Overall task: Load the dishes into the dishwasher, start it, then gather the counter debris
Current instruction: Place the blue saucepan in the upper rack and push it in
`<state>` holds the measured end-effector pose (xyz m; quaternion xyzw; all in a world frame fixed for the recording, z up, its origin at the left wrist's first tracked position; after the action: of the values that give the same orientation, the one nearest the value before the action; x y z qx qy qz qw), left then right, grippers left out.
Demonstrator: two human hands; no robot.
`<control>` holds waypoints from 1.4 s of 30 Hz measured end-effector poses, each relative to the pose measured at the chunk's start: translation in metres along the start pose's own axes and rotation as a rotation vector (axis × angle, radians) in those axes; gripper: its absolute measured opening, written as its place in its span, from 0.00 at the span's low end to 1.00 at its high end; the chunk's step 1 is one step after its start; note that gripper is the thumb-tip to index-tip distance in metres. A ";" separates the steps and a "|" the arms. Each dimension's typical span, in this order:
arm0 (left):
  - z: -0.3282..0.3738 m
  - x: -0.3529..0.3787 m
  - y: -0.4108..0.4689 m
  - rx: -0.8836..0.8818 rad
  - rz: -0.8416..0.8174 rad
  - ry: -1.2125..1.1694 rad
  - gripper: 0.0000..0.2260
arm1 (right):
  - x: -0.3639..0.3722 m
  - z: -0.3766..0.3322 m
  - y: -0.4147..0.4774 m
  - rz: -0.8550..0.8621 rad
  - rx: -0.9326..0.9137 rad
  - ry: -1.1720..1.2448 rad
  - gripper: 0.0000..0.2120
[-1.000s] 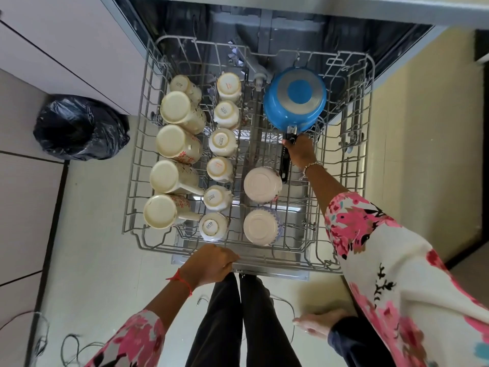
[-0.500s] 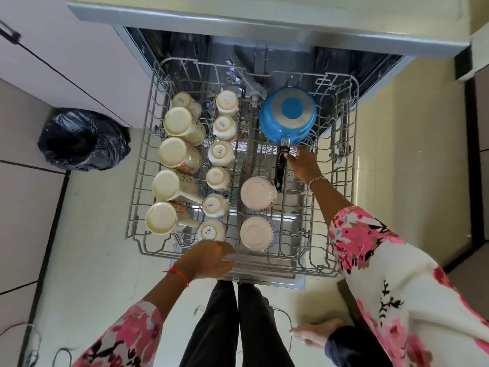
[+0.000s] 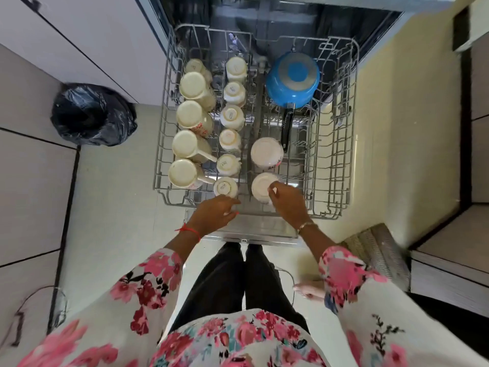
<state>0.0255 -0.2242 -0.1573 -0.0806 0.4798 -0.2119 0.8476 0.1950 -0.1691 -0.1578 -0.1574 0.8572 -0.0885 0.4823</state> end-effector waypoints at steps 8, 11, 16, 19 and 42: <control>-0.043 0.048 -0.038 -0.495 -0.007 -0.725 0.15 | 0.060 0.031 -0.087 -0.008 0.558 0.854 0.10; -0.041 0.053 -0.030 -0.540 0.022 -0.888 0.11 | 0.067 0.034 -0.084 -0.010 0.569 0.899 0.09; -0.036 0.062 -0.024 -0.515 0.106 -1.027 0.07 | 0.069 0.035 -0.072 -0.016 0.517 0.875 0.07; -0.034 0.067 -0.025 -0.503 0.134 -1.043 0.07 | 0.069 0.036 -0.072 -0.034 0.469 0.879 0.08; -0.044 0.036 0.031 -0.522 0.270 -1.048 0.11 | 0.067 0.055 -0.010 -0.001 0.578 1.122 0.13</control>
<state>0.0134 -0.2095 -0.2191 -0.3180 0.0402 0.0903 0.9429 0.2110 -0.2028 -0.2369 0.0494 0.9211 -0.3859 -0.0178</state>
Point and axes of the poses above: each hand's wrist, its own y-axis towards the middle knuckle, its own x-axis out of the palm, z = x × y, the point moved 9 cm from there along y, towards the middle knuckle, and after that the axes turned 5 degrees about z, right-handed, at the moved point
